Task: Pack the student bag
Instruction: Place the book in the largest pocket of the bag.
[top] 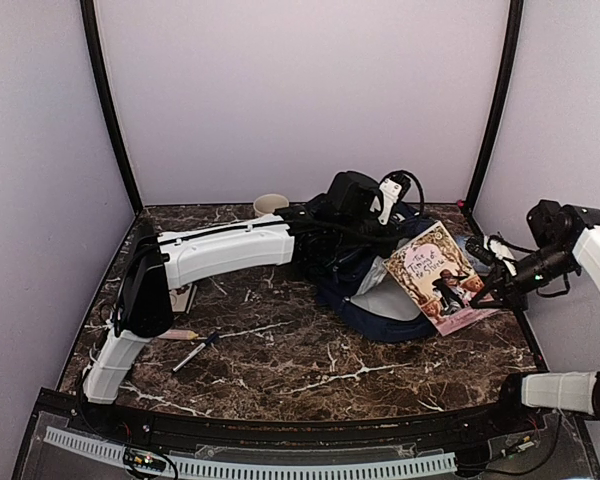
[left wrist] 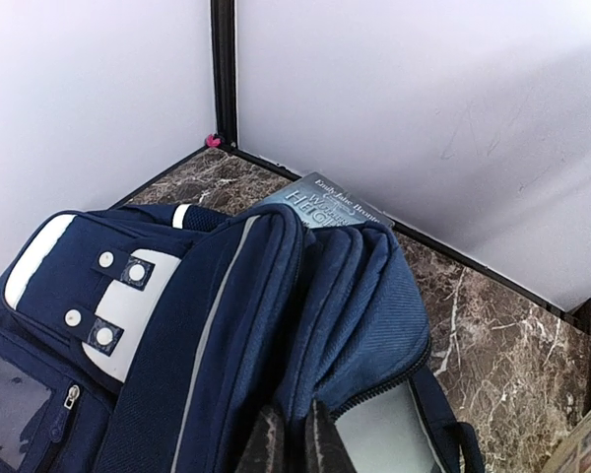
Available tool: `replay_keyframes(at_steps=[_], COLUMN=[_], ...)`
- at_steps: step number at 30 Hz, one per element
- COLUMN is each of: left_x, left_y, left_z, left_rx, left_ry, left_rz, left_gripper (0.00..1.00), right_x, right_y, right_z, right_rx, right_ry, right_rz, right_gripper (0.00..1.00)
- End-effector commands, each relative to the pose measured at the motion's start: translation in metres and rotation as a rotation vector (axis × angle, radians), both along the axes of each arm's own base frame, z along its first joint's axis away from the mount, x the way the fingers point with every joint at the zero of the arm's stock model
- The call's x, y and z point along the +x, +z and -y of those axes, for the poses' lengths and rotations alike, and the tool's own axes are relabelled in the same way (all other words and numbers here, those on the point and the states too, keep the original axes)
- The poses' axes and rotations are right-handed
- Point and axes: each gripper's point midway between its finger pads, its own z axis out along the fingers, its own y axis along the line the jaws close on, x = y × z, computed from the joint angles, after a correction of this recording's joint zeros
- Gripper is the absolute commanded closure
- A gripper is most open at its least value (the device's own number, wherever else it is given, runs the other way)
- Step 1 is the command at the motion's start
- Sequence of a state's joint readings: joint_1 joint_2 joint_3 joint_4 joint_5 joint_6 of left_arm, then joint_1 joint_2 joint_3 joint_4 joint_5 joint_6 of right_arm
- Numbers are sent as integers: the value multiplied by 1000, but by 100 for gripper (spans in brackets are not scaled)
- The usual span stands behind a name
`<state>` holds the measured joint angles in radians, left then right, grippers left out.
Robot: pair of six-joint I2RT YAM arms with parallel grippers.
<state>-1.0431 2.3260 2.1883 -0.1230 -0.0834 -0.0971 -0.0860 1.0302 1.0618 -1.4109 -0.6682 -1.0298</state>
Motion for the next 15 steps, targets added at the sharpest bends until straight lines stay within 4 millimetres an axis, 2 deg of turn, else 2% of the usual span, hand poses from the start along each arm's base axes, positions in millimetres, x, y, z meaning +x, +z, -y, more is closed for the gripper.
replay_keyframes(at_steps=[1, 7, 15], left_x=[9, 12, 7], left_y=[107, 106, 116], left_z=[-20, -22, -25], left_rx=[-229, -277, -293], left_ry=[37, -6, -26], left_rz=[120, 115, 148], left_gripper=[100, 100, 100], right_x=[2, 7, 11], right_y=[-11, -28, -57], right_z=[-2, -1, 3], right_rx=[2, 5, -15], right_ry=[45, 43, 14], right_rz=[-46, -150, -347], right_gripper=[100, 100, 100])
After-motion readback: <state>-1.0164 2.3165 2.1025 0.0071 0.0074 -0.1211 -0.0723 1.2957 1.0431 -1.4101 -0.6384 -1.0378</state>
